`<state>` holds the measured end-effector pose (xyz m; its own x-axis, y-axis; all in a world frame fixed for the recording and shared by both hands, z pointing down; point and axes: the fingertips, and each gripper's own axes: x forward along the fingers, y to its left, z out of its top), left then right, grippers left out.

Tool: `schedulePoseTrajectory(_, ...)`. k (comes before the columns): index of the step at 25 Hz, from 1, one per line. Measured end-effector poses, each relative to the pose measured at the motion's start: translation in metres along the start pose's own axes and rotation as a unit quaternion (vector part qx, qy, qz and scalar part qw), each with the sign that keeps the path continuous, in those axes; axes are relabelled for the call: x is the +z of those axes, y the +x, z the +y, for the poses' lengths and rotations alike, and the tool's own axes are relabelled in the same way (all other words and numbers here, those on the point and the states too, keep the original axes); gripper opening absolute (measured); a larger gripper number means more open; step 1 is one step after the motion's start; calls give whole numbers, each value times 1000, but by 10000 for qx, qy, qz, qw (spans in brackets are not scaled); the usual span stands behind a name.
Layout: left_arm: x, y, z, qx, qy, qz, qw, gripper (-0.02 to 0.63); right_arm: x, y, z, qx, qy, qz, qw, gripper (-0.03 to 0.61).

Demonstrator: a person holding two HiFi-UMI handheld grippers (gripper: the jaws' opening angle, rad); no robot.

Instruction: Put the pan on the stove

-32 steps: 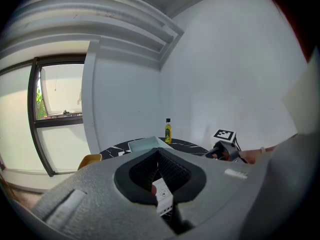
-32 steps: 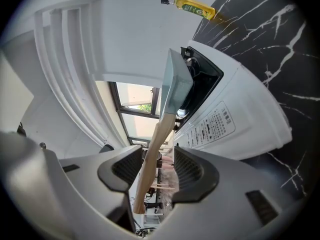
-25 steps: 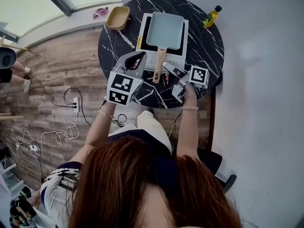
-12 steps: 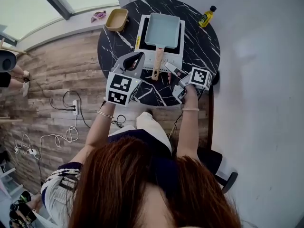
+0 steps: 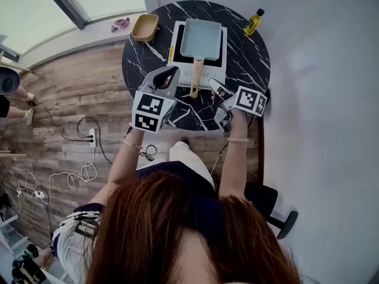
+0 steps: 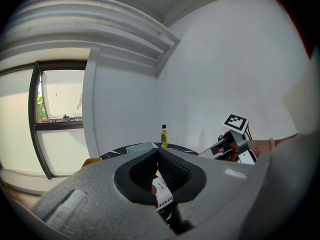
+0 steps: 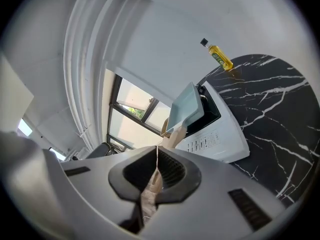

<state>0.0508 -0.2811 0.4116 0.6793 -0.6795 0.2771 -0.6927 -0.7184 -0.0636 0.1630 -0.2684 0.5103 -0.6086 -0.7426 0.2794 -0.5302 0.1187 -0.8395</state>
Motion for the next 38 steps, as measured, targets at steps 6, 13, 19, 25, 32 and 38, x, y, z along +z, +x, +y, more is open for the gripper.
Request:
schedulePoseTrajectory(6, 6, -14, -4, -78, 10, -85, 9999, 12, 3, -13, 25, -247, -552, -361, 9975, 9)
schedulePoseTrajectory(13, 16, -32, -8, -158, -14, -258, 9995, 12, 1, -30, 56, -534, -1355, -794, 9861, 9)
schedulePoseTrajectory(19, 28, -54, -16, -189, -56, -481, 9986, 12, -7, -45, 88, -701, -2072, -1144, 9691, 9)
schedulePoseTrajectory(25, 36, -80, -34, -316, 23, -638, 9975, 12, -21, -66, 125, -773, -2664, -1539, 9484, 9)
schedulePoseTrajectory(32, 45, -117, -50, -384, 96, -872, 9954, 12, -45, -87, 159, -812, -3115, -1761, 9303, 8)
schedulePoseTrajectory(38, 50, -147, -62, -403, 150, -1013, 9939, 12, -64, -107, 181, -931, -3345, -1960, 9171, 8)
